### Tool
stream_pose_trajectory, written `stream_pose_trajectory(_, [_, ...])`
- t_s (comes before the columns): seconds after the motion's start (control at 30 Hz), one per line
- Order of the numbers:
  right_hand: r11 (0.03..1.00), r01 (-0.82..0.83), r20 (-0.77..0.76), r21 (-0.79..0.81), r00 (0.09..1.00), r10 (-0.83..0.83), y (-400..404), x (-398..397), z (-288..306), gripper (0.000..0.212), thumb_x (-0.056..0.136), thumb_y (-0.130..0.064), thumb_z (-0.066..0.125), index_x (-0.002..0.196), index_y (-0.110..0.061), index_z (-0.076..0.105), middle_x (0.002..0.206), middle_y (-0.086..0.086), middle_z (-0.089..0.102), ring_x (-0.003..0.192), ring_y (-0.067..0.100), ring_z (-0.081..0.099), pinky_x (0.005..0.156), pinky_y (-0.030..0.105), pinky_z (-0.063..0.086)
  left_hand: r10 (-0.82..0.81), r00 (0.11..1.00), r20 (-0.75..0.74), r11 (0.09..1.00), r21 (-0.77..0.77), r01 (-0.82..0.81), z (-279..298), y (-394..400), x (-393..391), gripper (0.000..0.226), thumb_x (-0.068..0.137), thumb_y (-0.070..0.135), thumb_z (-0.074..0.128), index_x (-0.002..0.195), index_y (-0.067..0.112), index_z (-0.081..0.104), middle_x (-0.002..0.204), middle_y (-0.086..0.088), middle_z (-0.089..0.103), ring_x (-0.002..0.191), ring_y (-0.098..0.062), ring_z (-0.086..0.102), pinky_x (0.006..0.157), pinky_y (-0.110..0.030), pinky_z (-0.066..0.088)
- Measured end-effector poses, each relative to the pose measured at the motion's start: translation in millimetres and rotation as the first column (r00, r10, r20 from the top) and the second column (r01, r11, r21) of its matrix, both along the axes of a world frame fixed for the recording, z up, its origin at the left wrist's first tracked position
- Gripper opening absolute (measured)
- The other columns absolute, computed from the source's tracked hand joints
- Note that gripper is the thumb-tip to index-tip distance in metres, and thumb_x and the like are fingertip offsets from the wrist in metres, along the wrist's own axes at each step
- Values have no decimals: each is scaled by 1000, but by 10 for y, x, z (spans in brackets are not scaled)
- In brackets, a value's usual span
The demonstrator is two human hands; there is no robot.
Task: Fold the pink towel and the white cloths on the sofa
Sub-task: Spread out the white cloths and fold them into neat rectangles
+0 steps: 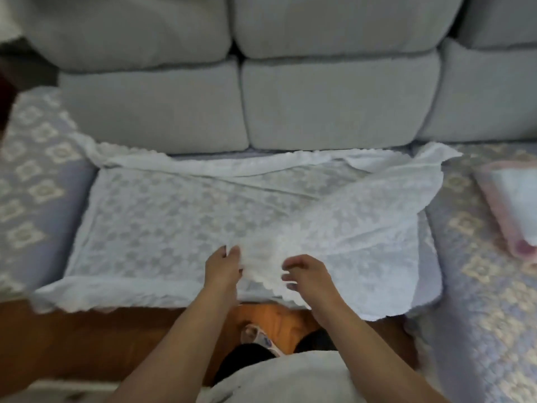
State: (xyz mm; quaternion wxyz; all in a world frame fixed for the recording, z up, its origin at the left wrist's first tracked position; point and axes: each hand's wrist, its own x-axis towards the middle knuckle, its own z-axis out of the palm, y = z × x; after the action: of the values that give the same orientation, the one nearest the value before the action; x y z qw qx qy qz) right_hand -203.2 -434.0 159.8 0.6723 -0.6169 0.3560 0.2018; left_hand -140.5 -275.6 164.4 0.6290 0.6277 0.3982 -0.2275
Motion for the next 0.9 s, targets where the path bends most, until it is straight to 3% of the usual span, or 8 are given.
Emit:
stream_pose_trajectory(0.07, [992, -95, -64, -86, 994, 89, 204, -36, 17, 22, 94, -3, 53, 94, -15, 71, 103, 6, 72, 91, 21, 71, 77, 33, 59, 59, 998, -13, 998, 5, -59, -19, 398, 21, 66, 100, 19, 63, 155, 7, 30, 146, -4, 48, 105, -21, 62, 90, -33, 52])
stream_pose_trajectory(0.23, [891, -316, 54, -326, 935, 351, 655, 121, 78, 27, 93, -9, 58, 110, -28, 66, 117, -15, 65, 109, 0, 59, 92, 23, 47, 21, 1000, -12, 999, -50, -22, -3, 695, 25, 12, 102, 14, 56, 102, 3, 60, 92, -15, 71, 74, -20, 70, 74, -33, 60])
stream_pose_trajectory(0.33, [775, -462, 157, -431, 808, 568, 1047, 349, -8, 56, 90, -19, 66, 142, -29, 47, 137, -19, 45, 125, -1, 43, 105, 21, 37, -70, 997, 33, 992, -104, 73, 89, 785, 14, 18, 101, 19, 58, 96, 6, 69, 93, -10, 74, 91, -21, 71, 82, -33, 57])
stream_pose_trajectory(0.43, [632, -527, 113, -568, 711, 694, 1446, 596, -83, 59, 92, -15, 64, 147, -25, 44, 135, -9, 44, 120, 7, 49, 93, 18, 40, -243, 969, 35, 970, 26, 243, 201, 942, 41, 31, 96, 34, 60, 91, 6, 72, 93, -15, 73, 95, -26, 71, 85, -42, 55])
stream_pose_trajectory(0.6, [582, -520, -93, -626, 790, 606, 1921, 933, -244, 24, 103, -21, 48, 92, -18, 69, 97, 2, 67, 92, 23, 64, 71, 29, 40, -229, 973, -23, 973, 29, 230, 73, 1653, 152, 19, 101, 34, 55, 111, 34, 70, 120, 7, 67, 110, -10, 62, 104, -33, 48])
stream_pose_trajectory(0.7, [695, -476, -178, -539, 871, 459, 2126, 1080, -327, 35, 106, -30, 44, 79, -16, 61, 82, 1, 62, 88, 27, 62, 67, 31, 38, 12, 987, -162, 996, 94, 4, -206, 2409, 198, 21, 99, 21, 55, 119, 20, 62, 108, -4, 67, 89, -16, 64, 77, -29, 56])
stream_pose_trajectory(0.83, [727, -323, -155, -605, 944, 291, 2529, 1207, -484, 44, 106, -43, 38, 81, -17, 63, 81, 6, 62, 86, 33, 62, 71, 36, 42, 240, 938, -250, 969, 123, -215, -714, 3696, 362, 13, 98, 8, 51, 105, 5, 62, 89, -13, 63, 73, -23, 61, 55, -28, 51])
stream_pose_trajectory(0.9, [682, -305, -152, -665, 949, 276, 2810, 1209, -612, 42, 107, -43, 35, 113, -21, 71, 103, 9, 67, 103, 33, 63, 83, 37, 44, 220, 937, -270, 966, 194, -171, -1001, 4372, 523, 11, 98, 10, 51, 96, 6, 62, 86, -16, 62, 68, -24, 59, 53, -28, 50])
